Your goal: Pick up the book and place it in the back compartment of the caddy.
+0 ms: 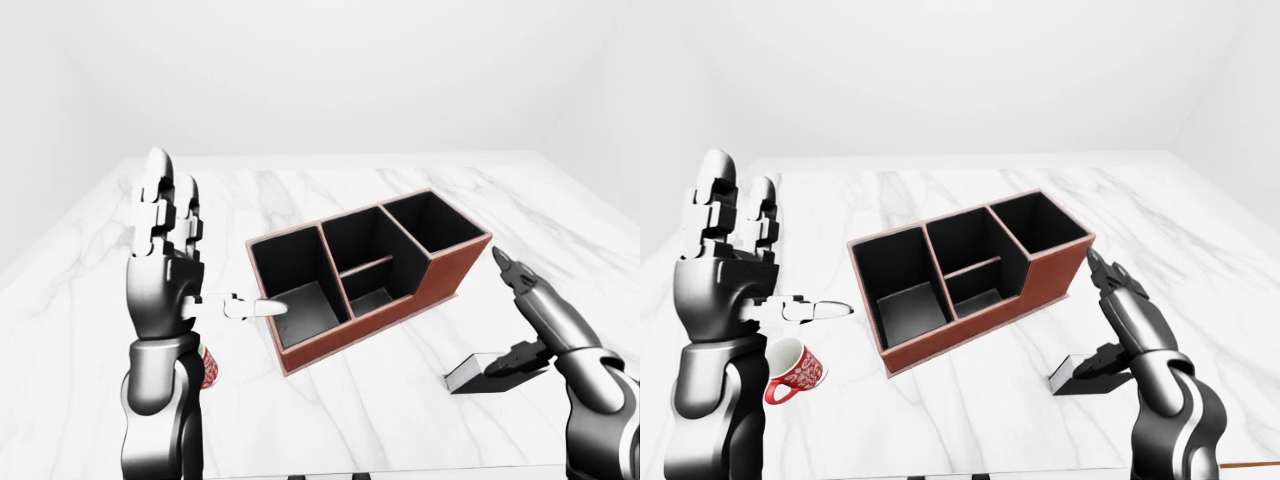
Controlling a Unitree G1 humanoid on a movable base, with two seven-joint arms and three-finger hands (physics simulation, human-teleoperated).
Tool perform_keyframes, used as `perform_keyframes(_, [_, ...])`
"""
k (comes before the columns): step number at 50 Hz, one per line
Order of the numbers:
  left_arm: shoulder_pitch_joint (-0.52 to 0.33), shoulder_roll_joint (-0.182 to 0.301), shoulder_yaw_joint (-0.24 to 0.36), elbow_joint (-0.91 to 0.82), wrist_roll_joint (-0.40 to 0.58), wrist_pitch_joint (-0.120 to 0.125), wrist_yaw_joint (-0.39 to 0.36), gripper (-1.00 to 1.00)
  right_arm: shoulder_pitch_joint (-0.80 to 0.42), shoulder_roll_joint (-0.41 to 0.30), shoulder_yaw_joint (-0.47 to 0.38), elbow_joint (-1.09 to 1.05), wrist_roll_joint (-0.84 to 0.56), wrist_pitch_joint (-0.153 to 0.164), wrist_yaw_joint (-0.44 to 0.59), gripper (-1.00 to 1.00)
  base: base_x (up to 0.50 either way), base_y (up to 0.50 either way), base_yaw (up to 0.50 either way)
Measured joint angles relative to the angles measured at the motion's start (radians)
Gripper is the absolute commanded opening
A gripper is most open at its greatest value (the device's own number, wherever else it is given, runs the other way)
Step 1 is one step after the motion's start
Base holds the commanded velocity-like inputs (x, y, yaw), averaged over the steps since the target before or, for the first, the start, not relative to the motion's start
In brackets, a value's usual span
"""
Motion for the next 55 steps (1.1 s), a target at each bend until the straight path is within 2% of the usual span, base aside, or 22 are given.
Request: perform_keyframes(55, [0.0,0.0,0.0,0.003,0.0,0.0,0.0,1.0,0.025,-0.018,-0.005,0.142,-0.066,-0.098,-0.054,1.0,0.0,0.0,0.0])
